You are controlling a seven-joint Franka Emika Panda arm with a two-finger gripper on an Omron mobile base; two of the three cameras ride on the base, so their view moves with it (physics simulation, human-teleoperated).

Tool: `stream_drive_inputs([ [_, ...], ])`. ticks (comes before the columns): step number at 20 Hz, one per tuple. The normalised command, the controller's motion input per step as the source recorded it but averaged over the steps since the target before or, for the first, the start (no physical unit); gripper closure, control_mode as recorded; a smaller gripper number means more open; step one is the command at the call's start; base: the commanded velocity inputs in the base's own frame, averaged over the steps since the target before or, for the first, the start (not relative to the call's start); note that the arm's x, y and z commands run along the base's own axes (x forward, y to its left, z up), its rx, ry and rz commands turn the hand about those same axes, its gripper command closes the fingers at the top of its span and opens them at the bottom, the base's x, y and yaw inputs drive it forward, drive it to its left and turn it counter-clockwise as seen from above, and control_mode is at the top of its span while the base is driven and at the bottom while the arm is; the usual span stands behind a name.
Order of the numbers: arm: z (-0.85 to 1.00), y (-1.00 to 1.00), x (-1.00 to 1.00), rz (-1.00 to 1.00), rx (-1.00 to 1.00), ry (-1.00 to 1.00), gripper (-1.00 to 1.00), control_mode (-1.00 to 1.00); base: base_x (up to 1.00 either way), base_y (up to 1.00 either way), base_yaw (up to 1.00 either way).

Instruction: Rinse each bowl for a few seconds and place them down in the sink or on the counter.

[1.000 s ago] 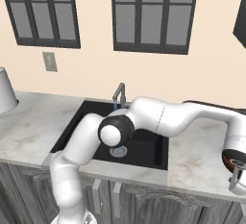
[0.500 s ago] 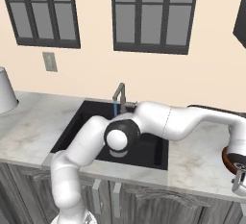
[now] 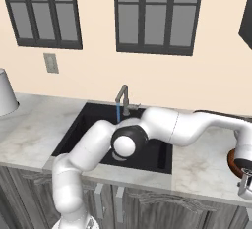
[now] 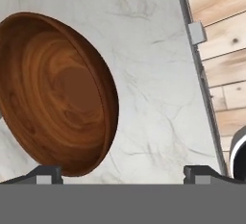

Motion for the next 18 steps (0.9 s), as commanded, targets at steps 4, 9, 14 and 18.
stream_drive_inputs([
  [4,-0.16,0.00,0.17,0.00,0.00,0.00,-1.00,-1.00,0.00,0.00,0.00],
  [9,-0.19,-0.02,0.15,0.00,0.00,0.00,-1.00,-1.00,0.00,0.00,0.00],
  [14,-0.10,-0.04,0.18,-0.02,-0.05,0.00,-1.00,-1.00,0.00,0.00,0.00],
  [18,-0.03,0.00,0.21,-0.06,-0.07,0.00,-1.00,-1.00,0.00,0.00,0.00],
])
